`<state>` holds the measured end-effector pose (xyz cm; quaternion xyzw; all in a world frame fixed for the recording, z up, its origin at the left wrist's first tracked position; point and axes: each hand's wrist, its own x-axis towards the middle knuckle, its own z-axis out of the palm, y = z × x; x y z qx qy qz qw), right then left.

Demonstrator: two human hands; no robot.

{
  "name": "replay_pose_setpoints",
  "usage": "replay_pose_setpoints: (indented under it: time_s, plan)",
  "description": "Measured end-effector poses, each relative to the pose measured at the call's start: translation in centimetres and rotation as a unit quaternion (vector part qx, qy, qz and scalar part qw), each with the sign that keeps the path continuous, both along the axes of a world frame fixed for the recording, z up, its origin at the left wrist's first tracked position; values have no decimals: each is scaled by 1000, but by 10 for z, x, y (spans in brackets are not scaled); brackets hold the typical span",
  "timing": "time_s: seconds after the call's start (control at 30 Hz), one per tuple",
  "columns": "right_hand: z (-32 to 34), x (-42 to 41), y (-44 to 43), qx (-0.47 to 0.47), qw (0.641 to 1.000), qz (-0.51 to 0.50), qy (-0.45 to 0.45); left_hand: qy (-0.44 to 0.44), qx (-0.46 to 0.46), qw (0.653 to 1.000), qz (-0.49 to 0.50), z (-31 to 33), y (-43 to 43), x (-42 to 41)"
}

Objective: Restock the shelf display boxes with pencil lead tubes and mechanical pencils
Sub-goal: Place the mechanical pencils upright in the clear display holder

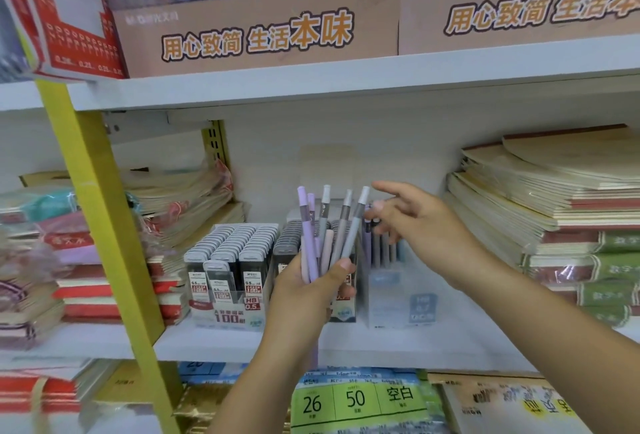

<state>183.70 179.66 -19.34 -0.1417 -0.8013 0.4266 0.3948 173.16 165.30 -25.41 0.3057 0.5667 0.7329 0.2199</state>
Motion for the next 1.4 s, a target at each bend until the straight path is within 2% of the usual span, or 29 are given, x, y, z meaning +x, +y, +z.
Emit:
replay_pose_setpoints:
  time_s: [0.07,0.13,0.2,0.27,0.3,0.37,0.4,0.47,0.73,0.93,1.07,1.33,1.4]
  plan:
    - [0,0,-7,-73,995,60,15,6,3,1000,-10,1,3,5]
    - [4,2,-9,-97,992,62,57,13,7,1000,-21,1,5,8]
    - [9,8,-2,-84,988,6,127,17,6,1000,-24,1,5,8]
    - [15,16,12,-11,982,-73,171,22,1,1000,-10,1,3,5]
    - [15,20,20,50,982,-107,147,26,-3,1000,-4,-1,2,2]
    - [9,22,31,161,977,-138,18,33,-4,999,-2,-3,1,-1]
    - [3,20,34,194,970,-139,-41,35,-4,999,-5,-4,1,-2]
    - [-6,16,34,212,965,-128,-84,38,-2,999,-10,-6,1,-4]
    - [-14,9,35,200,973,-94,-63,46,0,999,-10,-11,3,-6]
    - [-16,-1,36,226,964,-113,-85,49,2,999,-16,-11,3,-8]
    - [-15,-6,39,185,974,-102,-85,48,1,999,-17,-13,3,-11]
    - [-17,-7,32,263,945,-140,-137,32,-8,999,-13,-13,1,-12]
    - [-14,-5,25,277,942,-159,-103,28,-9,999,-23,-11,1,-11]
